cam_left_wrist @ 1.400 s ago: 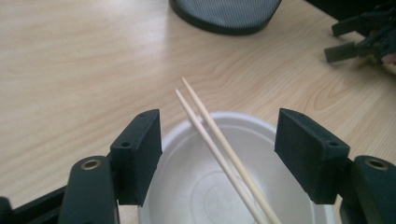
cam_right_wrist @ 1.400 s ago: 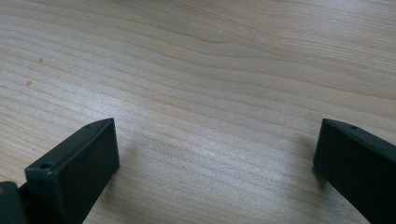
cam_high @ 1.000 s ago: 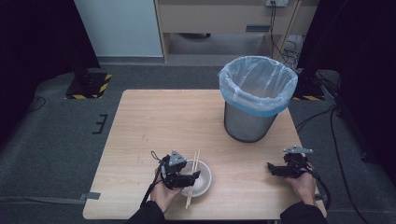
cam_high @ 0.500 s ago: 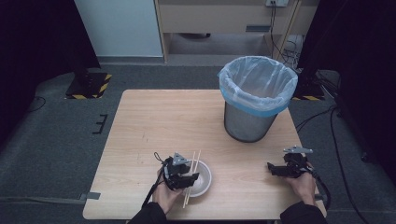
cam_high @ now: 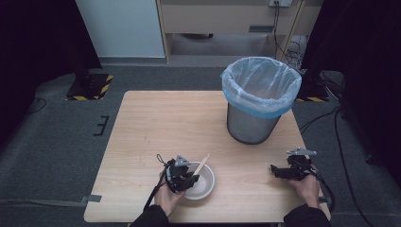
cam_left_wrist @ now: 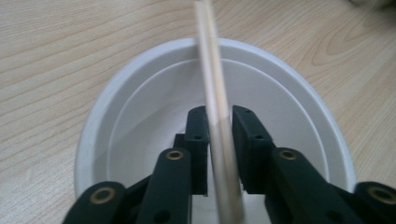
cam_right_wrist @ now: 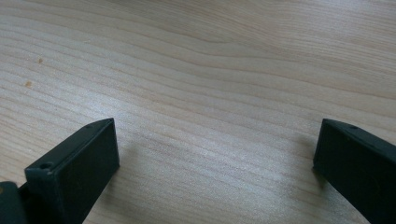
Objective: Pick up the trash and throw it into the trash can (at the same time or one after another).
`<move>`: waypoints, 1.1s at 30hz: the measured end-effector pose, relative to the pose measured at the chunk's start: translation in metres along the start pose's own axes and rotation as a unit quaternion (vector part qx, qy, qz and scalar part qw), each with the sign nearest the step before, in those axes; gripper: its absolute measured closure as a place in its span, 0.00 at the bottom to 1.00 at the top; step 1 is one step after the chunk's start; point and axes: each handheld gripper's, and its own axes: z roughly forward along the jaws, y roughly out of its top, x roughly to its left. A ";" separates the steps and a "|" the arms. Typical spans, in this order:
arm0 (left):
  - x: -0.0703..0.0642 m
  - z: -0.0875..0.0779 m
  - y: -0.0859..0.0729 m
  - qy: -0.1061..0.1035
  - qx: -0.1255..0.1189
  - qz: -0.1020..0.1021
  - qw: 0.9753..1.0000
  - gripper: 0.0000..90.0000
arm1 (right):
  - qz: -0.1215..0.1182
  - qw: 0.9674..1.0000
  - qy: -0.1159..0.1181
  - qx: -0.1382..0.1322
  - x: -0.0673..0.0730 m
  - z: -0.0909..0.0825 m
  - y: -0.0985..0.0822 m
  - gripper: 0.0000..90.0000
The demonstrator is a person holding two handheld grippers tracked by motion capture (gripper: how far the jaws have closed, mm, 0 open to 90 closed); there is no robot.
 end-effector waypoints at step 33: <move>-0.002 -0.016 0.009 -0.021 -0.027 0.014 0.999 0.94 | 0.000 1.000 0.000 -0.001 0.000 0.000 0.000 0.00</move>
